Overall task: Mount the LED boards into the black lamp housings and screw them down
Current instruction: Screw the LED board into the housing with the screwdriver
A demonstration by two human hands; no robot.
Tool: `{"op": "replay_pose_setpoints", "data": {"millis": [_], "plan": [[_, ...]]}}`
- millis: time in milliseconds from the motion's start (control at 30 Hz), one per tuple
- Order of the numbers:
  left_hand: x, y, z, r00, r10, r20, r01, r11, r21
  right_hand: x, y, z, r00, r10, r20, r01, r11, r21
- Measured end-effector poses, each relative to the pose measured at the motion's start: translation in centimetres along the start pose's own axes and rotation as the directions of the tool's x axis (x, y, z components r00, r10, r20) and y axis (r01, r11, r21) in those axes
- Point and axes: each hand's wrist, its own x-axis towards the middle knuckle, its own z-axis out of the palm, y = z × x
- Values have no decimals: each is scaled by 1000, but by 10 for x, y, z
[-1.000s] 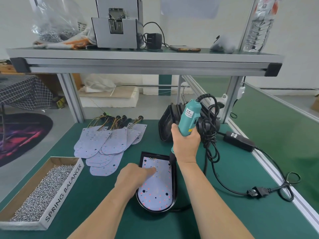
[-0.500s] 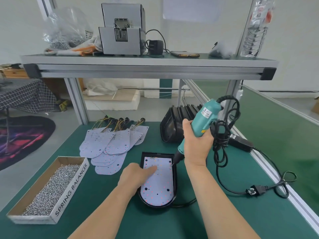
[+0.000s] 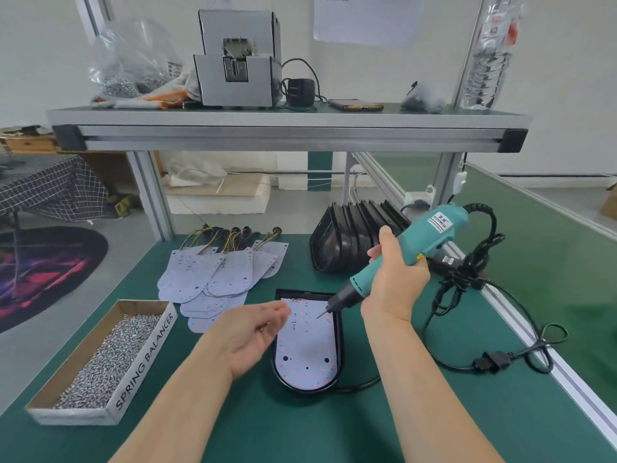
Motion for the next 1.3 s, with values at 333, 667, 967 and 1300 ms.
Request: {"op": "replay_pose_setpoints", "data": {"millis": [333, 667, 967, 1300], "plan": [[-6, -24, 13, 981, -173, 87, 184, 972, -143, -16, -17, 13, 999, -37, 35, 34, 996, 85], [-10, -29, 13, 961, -171, 216, 222, 945, -240, -18, -23, 11, 998, -45, 45, 41, 996, 80], [-11, -32, 15, 972, -143, 186, 188, 951, -248, -21, -21, 7, 998, -50, 48, 46, 996, 75], [-13, -41, 20, 991, 12, 133, 12, 984, -179, -17, -15, 7, 998, -67, 11, 66, 997, 44]]}}
